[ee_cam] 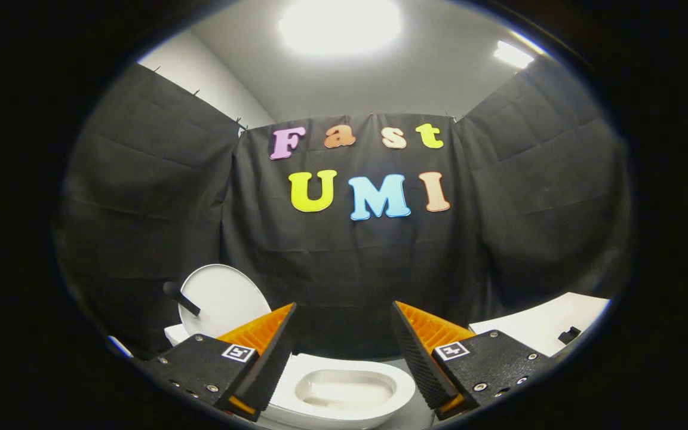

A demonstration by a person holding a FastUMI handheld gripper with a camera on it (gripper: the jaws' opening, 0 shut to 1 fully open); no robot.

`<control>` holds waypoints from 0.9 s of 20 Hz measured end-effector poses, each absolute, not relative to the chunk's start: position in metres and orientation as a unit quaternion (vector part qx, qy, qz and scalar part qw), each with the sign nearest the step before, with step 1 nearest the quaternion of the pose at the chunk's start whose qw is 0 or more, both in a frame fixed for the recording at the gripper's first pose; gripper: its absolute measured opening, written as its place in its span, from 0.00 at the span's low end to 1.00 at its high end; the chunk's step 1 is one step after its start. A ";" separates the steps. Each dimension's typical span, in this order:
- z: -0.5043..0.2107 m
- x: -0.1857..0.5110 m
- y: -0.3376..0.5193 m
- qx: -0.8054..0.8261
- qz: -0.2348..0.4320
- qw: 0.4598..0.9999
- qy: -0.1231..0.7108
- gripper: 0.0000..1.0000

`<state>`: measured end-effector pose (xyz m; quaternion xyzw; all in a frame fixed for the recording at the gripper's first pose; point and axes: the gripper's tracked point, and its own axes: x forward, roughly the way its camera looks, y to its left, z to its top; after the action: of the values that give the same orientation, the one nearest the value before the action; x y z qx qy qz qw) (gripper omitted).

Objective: Open the toilet lid.

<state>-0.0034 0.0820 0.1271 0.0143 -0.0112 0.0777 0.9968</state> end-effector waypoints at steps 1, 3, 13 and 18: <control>0.116 -0.004 0.080 0.012 0.076 0.997 -0.003 0.93; 0.100 -0.005 0.076 -0.002 0.075 0.997 0.012 0.93; 0.054 -0.019 0.079 -0.013 0.074 0.997 0.020 0.93; 0.040 -0.020 0.079 -0.022 0.066 0.997 0.025 0.94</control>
<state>-0.0202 0.0792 0.0401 -0.0224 0.0246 0.0659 0.9973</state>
